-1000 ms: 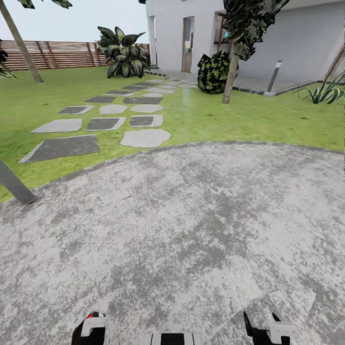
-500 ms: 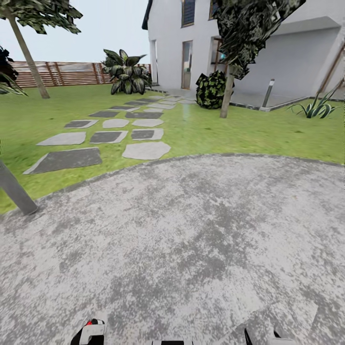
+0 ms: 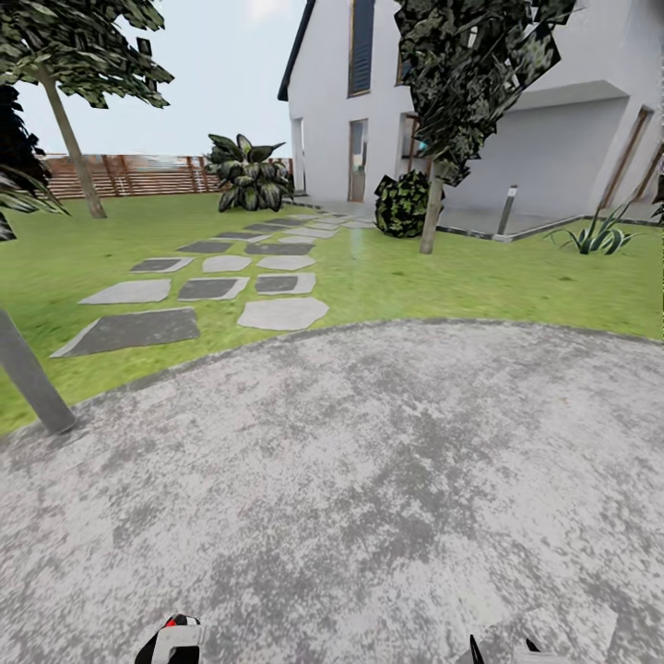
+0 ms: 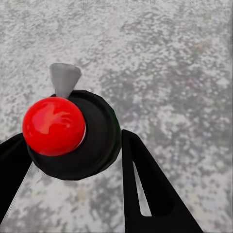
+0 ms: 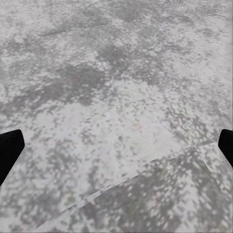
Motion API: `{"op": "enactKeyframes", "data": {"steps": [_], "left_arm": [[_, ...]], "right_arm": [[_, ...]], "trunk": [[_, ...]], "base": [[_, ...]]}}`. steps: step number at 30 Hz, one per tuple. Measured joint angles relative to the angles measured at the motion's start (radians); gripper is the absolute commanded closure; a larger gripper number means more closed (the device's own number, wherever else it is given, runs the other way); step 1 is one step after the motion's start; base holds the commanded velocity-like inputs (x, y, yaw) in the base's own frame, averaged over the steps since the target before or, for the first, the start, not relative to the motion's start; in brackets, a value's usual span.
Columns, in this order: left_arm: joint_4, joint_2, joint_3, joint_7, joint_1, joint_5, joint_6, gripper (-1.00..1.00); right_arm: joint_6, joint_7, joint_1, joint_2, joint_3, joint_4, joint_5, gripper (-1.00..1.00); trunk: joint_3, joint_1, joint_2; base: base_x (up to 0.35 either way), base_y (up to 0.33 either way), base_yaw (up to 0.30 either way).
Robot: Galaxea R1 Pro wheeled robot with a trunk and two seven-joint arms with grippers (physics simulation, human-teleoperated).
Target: In the garden, pick up the pesticide atomizer on the floor and spray pesticide onto both trees until each tree trunk is fully covered.
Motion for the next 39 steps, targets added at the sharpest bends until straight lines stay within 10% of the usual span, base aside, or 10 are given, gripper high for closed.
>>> {"op": "enactKeyframes", "data": {"steps": [14,39], "left_arm": [[0.000,0.000,0.000,0.000,0.000,0.000,0.000,1.00],[0.002,0.000,0.000,0.000,0.000,0.000,0.000,1.00]], "right_arm": [[0.000,-0.001,0.000,0.002,0.000,0.029,-0.002,-1.00],[0.000,-0.001,0.000,0.002,0.001,0.033,-0.002,-1.00]], "trunk": [[0.075,-0.006,0.003],[0.172,-0.102,0.178]], "base": [[0.000,0.000,0.000],[0.000,0.000,0.000]]}}
